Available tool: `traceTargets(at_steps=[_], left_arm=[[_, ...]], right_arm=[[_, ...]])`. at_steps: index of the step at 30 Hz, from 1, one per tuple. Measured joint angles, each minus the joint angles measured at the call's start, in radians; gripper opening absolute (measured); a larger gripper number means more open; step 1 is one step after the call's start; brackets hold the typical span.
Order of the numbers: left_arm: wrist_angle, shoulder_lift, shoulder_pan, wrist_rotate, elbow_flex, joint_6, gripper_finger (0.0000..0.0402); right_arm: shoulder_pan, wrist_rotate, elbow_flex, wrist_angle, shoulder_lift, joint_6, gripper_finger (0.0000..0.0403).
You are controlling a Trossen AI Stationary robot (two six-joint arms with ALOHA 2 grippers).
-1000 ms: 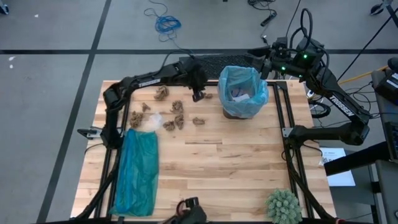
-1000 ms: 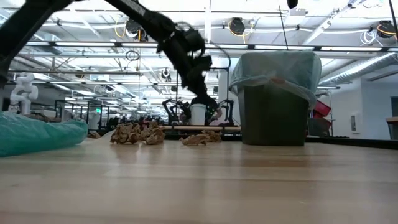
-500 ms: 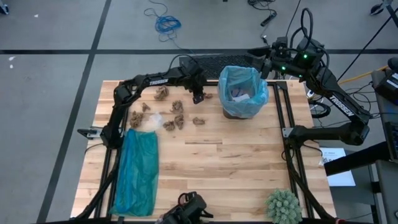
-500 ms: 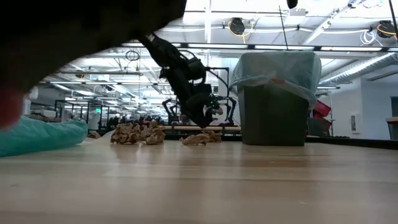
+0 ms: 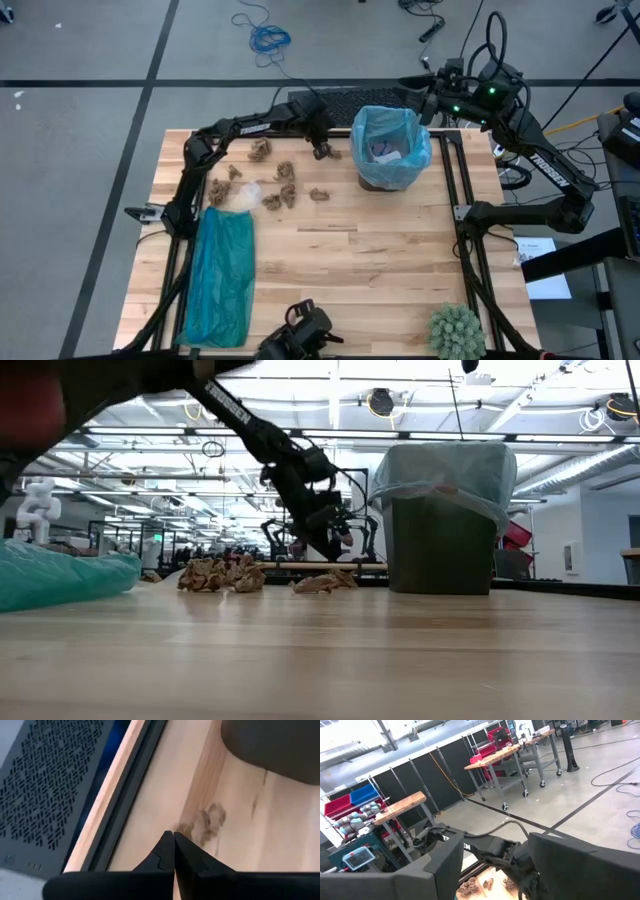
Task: Place trash/remove bag and relplace
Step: Put the brown tissue into the trash bin
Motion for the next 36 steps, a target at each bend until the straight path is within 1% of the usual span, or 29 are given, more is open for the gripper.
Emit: traceTargets(at_steps=[4,7,10,13,17,19,21,23,26,29,31,32,36], left_arm=[[-0.083,-0.079,0.001,0.001,0.008,0.001,0.0002],[-0.100,-0.127,-0.002,0.064,0.010,0.001,0.0002],[-0.078,-0.130,-0.008,0.093,0.011,0.048,0.0007],[-0.033,-0.094,-0.007,0.137,0.011,0.053,0.0033],[0.029,-0.031,0.001,0.148,0.009,0.025,0.0087],[0.082,-0.009,0.003,0.183,0.009,-0.005,0.0114],[0.124,0.008,0.003,0.198,0.009,-0.018,0.0130],[0.154,0.023,-0.001,0.197,0.009,-0.018,0.0133],[0.169,0.049,-0.007,0.193,0.009,-0.010,0.0114],[0.130,0.073,-0.008,0.165,0.010,0.024,0.0062],[0.042,0.083,-0.002,0.116,0.010,0.048,0.0020],[-0.017,0.084,0.005,0.094,0.010,0.056,0.0011],[-0.329,0.078,0.041,0.085,0.010,0.128,0.0002]], right_arm=[[0.000,0.000,0.000,0.004,0.000,-0.012,0.0199],[0.000,-0.003,0.000,0.004,0.000,-0.041,0.0190],[0.000,-0.003,0.000,0.004,0.000,-0.060,0.0186],[0.000,-0.003,0.000,0.004,0.000,-0.061,0.0185],[0.000,-0.004,0.000,0.001,0.000,-0.058,0.0185],[0.000,-0.004,0.000,0.001,0.000,-0.058,0.0185],[0.000,-0.004,0.000,-0.001,0.000,-0.057,0.0185],[0.000,-0.004,0.000,-0.001,0.000,-0.050,0.0185],[0.000,-0.004,0.000,-0.001,0.000,-0.042,0.0185],[0.000,-0.004,0.000,-0.001,0.000,-0.033,0.0185],[0.000,-0.004,0.000,0.003,0.000,-0.019,0.0185],[0.000,-0.004,0.000,0.004,0.000,-0.016,0.0185],[0.000,-0.004,0.000,0.025,0.000,-0.015,0.0185]])
